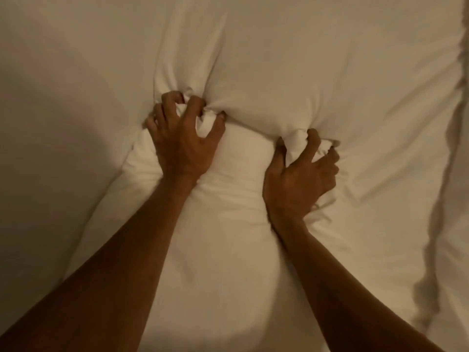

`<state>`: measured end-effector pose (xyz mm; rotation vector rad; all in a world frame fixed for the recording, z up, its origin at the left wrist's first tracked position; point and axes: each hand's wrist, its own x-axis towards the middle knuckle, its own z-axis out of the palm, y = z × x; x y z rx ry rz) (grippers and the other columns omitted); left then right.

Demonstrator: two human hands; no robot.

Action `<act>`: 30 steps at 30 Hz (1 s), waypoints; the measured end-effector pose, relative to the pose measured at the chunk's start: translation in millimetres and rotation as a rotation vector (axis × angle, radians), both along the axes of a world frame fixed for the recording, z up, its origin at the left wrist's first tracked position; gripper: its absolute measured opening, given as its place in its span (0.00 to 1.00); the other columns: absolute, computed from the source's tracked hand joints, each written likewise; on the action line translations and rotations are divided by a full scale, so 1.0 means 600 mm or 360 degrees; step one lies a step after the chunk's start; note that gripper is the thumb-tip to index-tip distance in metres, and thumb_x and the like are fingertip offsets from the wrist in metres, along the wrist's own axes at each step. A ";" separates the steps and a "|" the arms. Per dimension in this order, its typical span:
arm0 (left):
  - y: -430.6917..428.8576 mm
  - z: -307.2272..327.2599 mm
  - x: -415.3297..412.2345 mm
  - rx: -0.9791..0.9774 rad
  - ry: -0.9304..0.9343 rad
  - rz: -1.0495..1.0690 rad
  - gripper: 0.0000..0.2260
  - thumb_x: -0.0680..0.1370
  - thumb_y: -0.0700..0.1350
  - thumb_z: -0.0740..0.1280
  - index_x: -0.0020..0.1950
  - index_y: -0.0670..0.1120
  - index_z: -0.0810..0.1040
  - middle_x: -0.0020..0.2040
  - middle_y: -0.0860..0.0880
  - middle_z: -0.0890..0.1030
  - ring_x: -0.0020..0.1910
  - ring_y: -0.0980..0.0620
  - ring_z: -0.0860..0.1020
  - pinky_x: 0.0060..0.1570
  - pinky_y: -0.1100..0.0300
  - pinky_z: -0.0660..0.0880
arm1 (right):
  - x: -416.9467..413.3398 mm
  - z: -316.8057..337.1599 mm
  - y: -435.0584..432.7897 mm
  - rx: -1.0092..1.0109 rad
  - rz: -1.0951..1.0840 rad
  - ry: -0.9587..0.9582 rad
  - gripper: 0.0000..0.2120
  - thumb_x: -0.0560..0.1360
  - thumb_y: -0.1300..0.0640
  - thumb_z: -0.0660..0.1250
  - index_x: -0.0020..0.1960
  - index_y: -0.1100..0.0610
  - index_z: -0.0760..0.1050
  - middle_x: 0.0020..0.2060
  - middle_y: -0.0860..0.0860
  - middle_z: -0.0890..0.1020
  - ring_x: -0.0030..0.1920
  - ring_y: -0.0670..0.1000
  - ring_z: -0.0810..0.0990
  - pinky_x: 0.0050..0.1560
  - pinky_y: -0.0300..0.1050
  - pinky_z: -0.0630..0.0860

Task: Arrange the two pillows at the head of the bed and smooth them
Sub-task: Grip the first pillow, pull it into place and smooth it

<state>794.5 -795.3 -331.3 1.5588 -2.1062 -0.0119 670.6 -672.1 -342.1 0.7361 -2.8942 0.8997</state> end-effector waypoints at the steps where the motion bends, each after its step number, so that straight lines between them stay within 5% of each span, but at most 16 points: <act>1: -0.001 0.005 -0.002 0.0006 -0.0020 0.0007 0.17 0.77 0.64 0.62 0.50 0.51 0.79 0.56 0.45 0.77 0.54 0.42 0.75 0.55 0.48 0.67 | -0.002 0.002 -0.003 0.0024 -0.0019 0.0009 0.26 0.78 0.39 0.60 0.71 0.50 0.68 0.66 0.62 0.71 0.60 0.63 0.72 0.63 0.62 0.68; 17: 0.040 0.059 0.019 0.0115 -0.0105 -0.0067 0.21 0.79 0.65 0.57 0.55 0.48 0.75 0.58 0.45 0.76 0.55 0.42 0.75 0.56 0.46 0.67 | -0.007 0.068 0.056 0.0194 0.0214 -0.0013 0.27 0.80 0.36 0.56 0.74 0.49 0.65 0.66 0.62 0.71 0.55 0.62 0.74 0.57 0.58 0.69; 21: 0.079 0.086 0.054 0.0244 -0.0144 -0.0172 0.22 0.81 0.62 0.56 0.63 0.48 0.72 0.68 0.43 0.73 0.64 0.40 0.72 0.64 0.43 0.66 | 0.003 0.096 0.122 0.0337 0.0278 -0.0128 0.30 0.81 0.36 0.53 0.79 0.48 0.58 0.70 0.63 0.69 0.60 0.65 0.73 0.62 0.59 0.68; 26: 0.121 0.153 0.059 0.0276 -0.0083 -0.0285 0.25 0.83 0.55 0.54 0.77 0.43 0.63 0.78 0.38 0.62 0.77 0.38 0.60 0.74 0.40 0.58 | 0.022 0.144 0.157 0.0198 0.0286 -0.0245 0.31 0.84 0.43 0.53 0.82 0.53 0.47 0.78 0.63 0.56 0.78 0.62 0.56 0.77 0.57 0.55; 30: 0.150 0.167 0.050 0.0285 -0.0065 -0.0738 0.26 0.84 0.53 0.53 0.80 0.46 0.57 0.81 0.44 0.57 0.80 0.47 0.55 0.77 0.46 0.55 | 0.034 0.164 0.128 0.0039 0.0830 -0.0084 0.29 0.85 0.44 0.48 0.82 0.48 0.42 0.81 0.54 0.45 0.80 0.52 0.40 0.79 0.53 0.41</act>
